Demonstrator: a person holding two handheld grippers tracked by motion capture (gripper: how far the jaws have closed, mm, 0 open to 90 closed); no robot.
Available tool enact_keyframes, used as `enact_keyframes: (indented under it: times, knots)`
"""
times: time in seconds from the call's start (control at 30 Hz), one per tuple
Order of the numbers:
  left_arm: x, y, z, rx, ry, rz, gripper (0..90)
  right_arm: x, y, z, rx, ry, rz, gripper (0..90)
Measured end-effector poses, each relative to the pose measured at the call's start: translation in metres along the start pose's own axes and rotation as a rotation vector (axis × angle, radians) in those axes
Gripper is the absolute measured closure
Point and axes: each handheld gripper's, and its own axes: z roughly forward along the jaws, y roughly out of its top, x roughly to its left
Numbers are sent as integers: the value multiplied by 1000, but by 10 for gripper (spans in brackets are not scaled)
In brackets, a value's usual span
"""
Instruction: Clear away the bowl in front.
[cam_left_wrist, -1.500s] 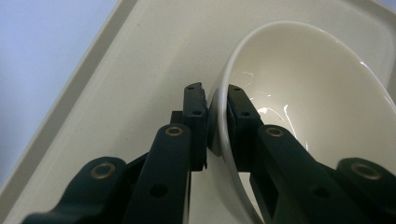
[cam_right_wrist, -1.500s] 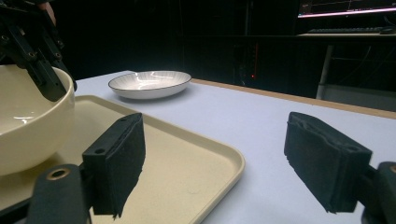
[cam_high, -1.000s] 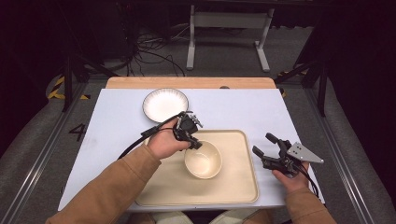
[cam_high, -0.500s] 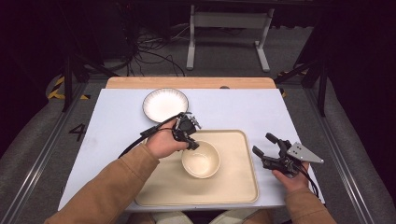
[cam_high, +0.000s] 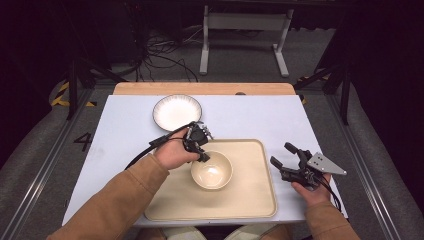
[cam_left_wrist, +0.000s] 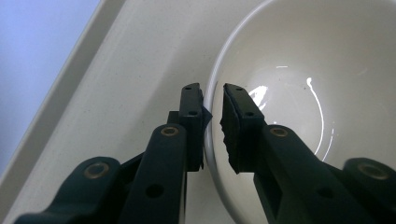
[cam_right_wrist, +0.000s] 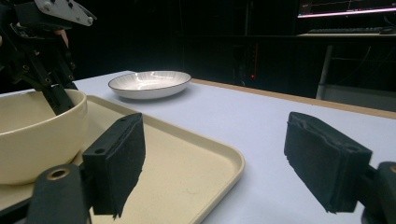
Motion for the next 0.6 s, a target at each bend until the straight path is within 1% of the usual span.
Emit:
enact_keyframes:
  times: [0.1, 0.13, 0.17, 0.2, 0.23, 0.27, 0.3, 0.4, 0.43, 0.47, 0.5, 0.57, 0.6]
  knots:
    - [0, -1, -1, -17, -2, -6, 766, 0, 0, 0, 0, 0, -1, 212]
    - [-1, -2, -2, -36, -4, -8, 762, 0, 0, 0, 0, 1, -1, 212]
    - [-1, -3, -4, -65, -6, -12, 731, 0, 0, 0, 0, 1, 2, 212]
    - [-1, -3, -4, -65, -6, -12, 718, 0, 0, 0, 0, 1, 2, 212]
    - [-2, -5, -5, -84, 0, -16, 718, 0, 0, 0, 0, 1, 3, 213]
    - [-3, -7, -8, -106, 6, -14, 699, 0, 0, 0, 0, 2, 4, 214]
    - [-3, -8, -10, -120, 8, -8, 670, -1, 0, 0, -1, 6, 5, 214]
    - [-6, -12, -19, -166, 37, 5, 586, -1, 0, 0, -1, 8, 8, 214]
    - [-6, -12, -19, -166, 37, 5, 575, -1, 0, 0, -1, 9, 9, 215]
    - [-9, -16, -25, -192, 49, 9, 560, -1, 0, 0, 0, 10, 11, 215]
    - [-10, -18, -28, -205, 55, 9, 549, -2, 0, 0, 0, 10, 11, 215]
    - [-12, -21, -34, -228, 61, 3, 537, -2, 0, 0, 0, 12, 12, 215]
    - [-12, -21, -34, -228, 61, 3, 531, -2, 0, 0, 0, 12, 12, 215]
